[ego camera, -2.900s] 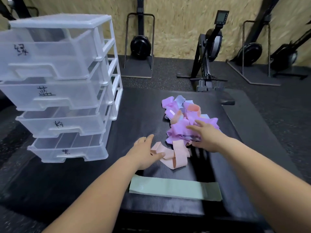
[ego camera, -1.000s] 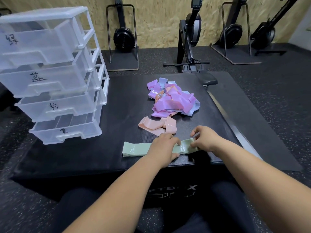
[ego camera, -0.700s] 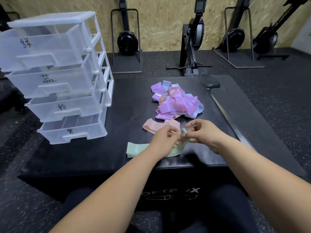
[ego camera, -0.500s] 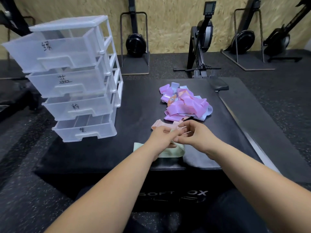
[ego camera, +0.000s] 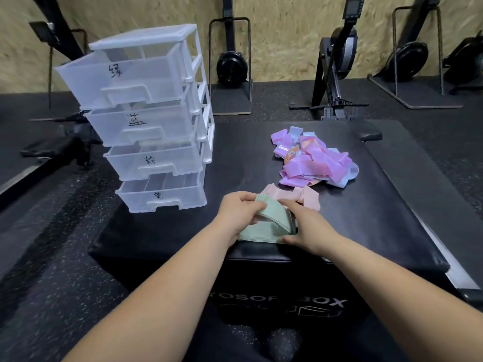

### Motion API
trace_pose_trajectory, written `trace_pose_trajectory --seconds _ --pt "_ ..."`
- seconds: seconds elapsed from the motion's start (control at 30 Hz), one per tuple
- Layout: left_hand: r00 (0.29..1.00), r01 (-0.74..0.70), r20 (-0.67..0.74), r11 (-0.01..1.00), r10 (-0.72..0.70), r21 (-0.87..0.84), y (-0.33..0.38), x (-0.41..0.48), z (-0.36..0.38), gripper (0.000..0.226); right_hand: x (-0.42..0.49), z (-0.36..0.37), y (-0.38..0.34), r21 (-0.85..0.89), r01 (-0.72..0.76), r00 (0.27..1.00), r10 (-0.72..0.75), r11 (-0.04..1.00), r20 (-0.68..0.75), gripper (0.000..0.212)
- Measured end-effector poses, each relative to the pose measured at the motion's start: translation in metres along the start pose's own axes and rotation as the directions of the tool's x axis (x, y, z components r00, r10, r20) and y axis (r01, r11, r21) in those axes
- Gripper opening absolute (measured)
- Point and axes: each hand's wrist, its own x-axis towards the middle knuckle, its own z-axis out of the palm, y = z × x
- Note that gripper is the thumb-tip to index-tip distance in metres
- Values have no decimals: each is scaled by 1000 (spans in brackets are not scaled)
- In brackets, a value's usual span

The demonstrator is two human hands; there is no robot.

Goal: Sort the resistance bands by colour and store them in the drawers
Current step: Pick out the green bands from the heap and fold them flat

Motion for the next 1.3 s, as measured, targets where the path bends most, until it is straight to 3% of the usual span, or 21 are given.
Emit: trace_pose_trajectory --seconds 0.4,0.5,0.6,0.7,0.8,0.83,0.9,0.97,1.03,1.1,1.17,1.3 --pt "951 135 -288 989 -113 58 -48 12 -68 8 19 27 -10 -116 29 1000 -28 993 15 85" --pt "940 153 -328 974 -91 167 -56 16 -73 13 19 32 -10 -168 52 999 -53 984 -1 78" --pt "945 114 -326 890 41 442 -59 15 -73 18 20 33 -7 -216 85 996 -86 973 7 65" --pt "960 57 -234 710 154 702 -66 18 -70 36 19 35 -6 -296 139 990 -135 945 34 49" --pt "966 75 -143 298 216 952 -66 19 -63 42 19 37 -4 -316 164 986 -159 935 43 43" --pt "958 84 -141 227 251 970 -65 19 -62 42 19 37 -4 -312 166 986 -161 935 44 42" --pt "933 -41 -55 256 356 966 -60 21 -65 47 19 36 -5 -310 169 986 -162 936 49 43" --pt "887 -324 162 334 432 885 -55 24 -68 50 20 36 -7 -320 170 985 -163 932 50 44" --pt "835 -524 416 286 361 803 -47 23 -65 59 20 35 -7 -320 166 986 -156 933 55 46" --pt "818 -571 523 228 240 789 -44 25 -60 71 20 33 -8 -317 168 986 -154 933 70 48" --pt "826 -559 520 190 217 807 -45 31 -57 71 20 30 -7 -319 178 983 -155 931 96 50" --pt "833 -551 520 213 187 807 -43 34 -57 75 20 22 -6 -347 193 979 -157 918 132 51"
